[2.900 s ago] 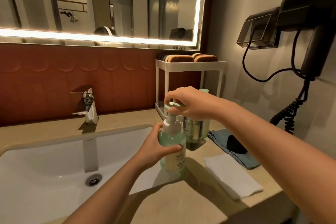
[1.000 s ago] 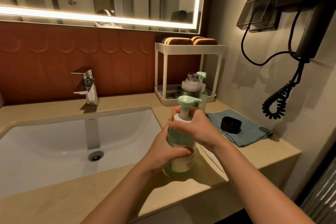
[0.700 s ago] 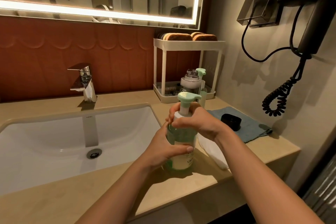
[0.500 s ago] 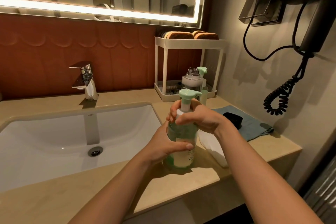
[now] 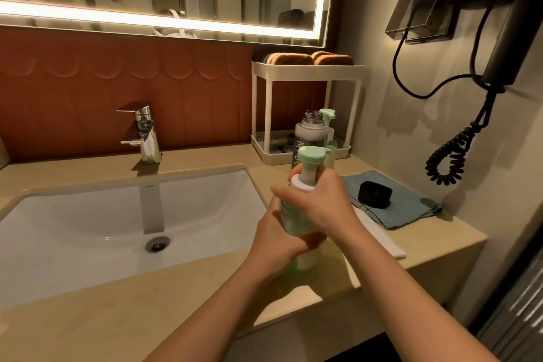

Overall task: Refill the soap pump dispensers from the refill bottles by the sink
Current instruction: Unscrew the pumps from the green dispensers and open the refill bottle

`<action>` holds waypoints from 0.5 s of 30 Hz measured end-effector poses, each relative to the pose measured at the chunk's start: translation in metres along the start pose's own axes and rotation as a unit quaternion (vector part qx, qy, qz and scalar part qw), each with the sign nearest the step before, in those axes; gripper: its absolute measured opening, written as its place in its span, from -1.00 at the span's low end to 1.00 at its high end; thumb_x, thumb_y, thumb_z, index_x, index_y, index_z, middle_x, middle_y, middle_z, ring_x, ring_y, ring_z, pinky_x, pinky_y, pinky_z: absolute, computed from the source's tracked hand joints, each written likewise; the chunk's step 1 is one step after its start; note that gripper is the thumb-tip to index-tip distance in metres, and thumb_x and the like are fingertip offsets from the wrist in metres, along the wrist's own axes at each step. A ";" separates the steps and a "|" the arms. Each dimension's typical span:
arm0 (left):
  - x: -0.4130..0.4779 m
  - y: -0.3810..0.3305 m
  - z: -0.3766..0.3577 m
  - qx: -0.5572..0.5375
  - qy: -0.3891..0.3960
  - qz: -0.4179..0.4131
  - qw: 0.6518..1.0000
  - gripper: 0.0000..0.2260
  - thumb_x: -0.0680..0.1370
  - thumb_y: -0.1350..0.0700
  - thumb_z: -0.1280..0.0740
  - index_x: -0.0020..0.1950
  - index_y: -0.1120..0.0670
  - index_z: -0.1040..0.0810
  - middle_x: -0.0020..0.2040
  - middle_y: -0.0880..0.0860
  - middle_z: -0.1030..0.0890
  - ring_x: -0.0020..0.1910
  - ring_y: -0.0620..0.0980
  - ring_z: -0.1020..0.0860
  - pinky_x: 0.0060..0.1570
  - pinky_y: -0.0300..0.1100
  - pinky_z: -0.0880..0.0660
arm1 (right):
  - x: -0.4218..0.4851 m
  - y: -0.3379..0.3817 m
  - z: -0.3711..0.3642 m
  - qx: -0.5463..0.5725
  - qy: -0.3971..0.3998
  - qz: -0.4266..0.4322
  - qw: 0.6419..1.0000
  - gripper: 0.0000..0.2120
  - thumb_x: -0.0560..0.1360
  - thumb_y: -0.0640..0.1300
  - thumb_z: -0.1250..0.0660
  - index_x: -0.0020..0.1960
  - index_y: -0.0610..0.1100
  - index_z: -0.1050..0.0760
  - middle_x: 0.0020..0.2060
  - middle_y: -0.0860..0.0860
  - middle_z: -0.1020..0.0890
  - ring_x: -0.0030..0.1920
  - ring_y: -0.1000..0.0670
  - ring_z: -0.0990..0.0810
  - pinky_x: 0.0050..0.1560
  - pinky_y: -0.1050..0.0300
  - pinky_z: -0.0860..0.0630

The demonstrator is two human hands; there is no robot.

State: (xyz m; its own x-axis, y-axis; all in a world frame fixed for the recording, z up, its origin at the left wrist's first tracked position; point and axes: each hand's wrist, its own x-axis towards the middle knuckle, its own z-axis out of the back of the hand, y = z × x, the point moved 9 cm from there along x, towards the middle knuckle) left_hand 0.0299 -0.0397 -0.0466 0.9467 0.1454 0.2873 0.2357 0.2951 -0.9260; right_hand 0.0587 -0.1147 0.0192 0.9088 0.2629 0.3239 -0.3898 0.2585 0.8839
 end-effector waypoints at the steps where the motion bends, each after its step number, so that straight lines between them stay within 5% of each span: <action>1: -0.001 -0.002 0.001 0.022 -0.025 0.001 0.999 -0.31 0.31 -0.02 -0.53 0.35 -0.11 -0.27 0.18 -0.12 -0.50 0.18 -0.12 -0.48 0.21 -0.13 -0.48 | -0.002 0.001 0.001 -0.001 -0.029 -0.001 1.000 -0.66 0.32 0.00 -0.50 0.01 -0.07 -0.49 -0.10 0.04 -0.57 -0.04 0.06 -0.54 -0.09 0.19 -0.44; 4: -0.001 0.000 0.001 0.032 -0.031 -0.014 0.999 -0.30 0.31 -0.02 -0.54 0.33 -0.16 -0.25 0.19 -0.16 -0.48 0.16 -0.15 -0.48 0.19 -0.16 -0.48 | -0.002 0.004 0.001 0.025 -0.022 -0.001 0.999 -0.83 0.36 -0.15 -0.46 -0.13 -0.01 -0.50 -0.16 0.05 -0.57 -0.04 0.05 -0.54 -0.07 0.16 -0.43; 12: 0.007 0.006 0.000 -0.005 0.062 -0.033 0.997 -0.33 0.25 -0.07 -0.49 0.30 -0.15 -0.31 0.13 -0.14 -0.53 0.14 -0.12 -0.50 0.20 -0.05 -0.49 | 0.008 0.015 -0.014 0.085 0.224 0.040 0.970 -0.86 0.27 -0.26 -0.42 -0.31 -0.04 -0.52 -0.28 0.04 -0.60 -0.08 0.03 -0.60 0.08 0.02 -0.48; 15: 0.010 0.007 -0.003 -0.028 0.111 -0.029 0.993 -0.30 0.23 -0.12 -0.49 0.32 -0.15 -0.31 0.14 -0.13 -0.54 0.16 -0.12 -0.52 0.21 -0.03 -0.49 | 0.009 0.012 -0.017 0.095 0.276 0.039 0.956 -0.83 0.27 -0.25 -0.39 -0.18 -0.05 -0.52 -0.21 0.04 -0.61 -0.05 0.04 -0.58 0.08 0.06 -0.50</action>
State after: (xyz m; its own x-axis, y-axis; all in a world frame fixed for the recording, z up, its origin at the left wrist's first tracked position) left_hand 0.0412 -0.0385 -0.0512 0.9550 -0.0845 0.2843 0.2965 0.2435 -0.9235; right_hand 0.0595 -0.0932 0.0266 0.6415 0.7377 0.2106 -0.3718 0.0588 0.9264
